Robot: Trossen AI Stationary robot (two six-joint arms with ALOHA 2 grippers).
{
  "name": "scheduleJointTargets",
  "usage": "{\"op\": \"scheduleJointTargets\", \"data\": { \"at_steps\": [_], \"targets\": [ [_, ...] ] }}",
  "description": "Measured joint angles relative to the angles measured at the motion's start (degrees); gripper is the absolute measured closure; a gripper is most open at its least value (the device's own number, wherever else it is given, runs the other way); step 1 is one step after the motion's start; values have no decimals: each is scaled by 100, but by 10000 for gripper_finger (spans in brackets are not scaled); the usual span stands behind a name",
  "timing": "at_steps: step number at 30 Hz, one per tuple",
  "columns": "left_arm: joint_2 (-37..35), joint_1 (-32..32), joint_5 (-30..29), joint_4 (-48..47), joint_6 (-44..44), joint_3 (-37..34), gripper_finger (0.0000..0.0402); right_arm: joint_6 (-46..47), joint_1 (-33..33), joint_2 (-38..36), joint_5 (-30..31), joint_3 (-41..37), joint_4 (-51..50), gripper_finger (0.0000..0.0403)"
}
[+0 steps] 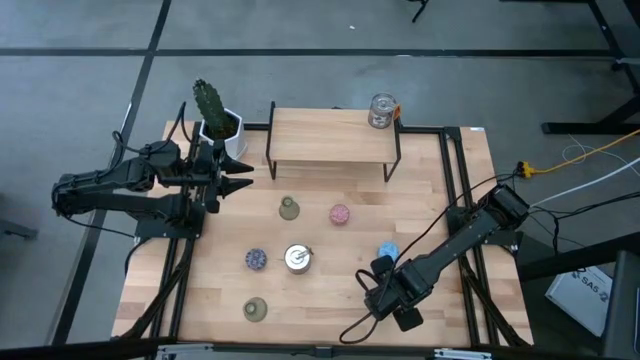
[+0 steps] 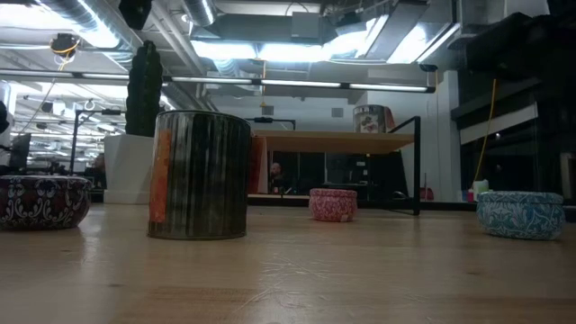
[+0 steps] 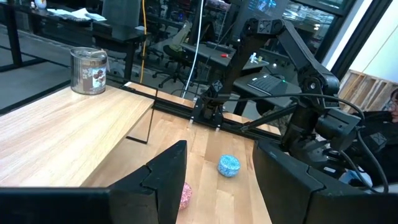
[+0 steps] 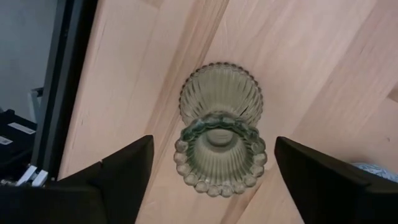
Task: Pick & Place candle stick holders
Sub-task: Put the right green glass candle holder on the shelf
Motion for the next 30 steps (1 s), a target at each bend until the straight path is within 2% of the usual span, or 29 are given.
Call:
{"op": "scheduleJointTargets", "data": {
  "at_steps": [8,30],
  "targets": [
    [1,-1,-1,0,-1,0,222,2,-3,0,2,0,8,117],
    [2,1,-25,0,-2,0,222,2,-115,0,7,0,242,181]
  ]
}}
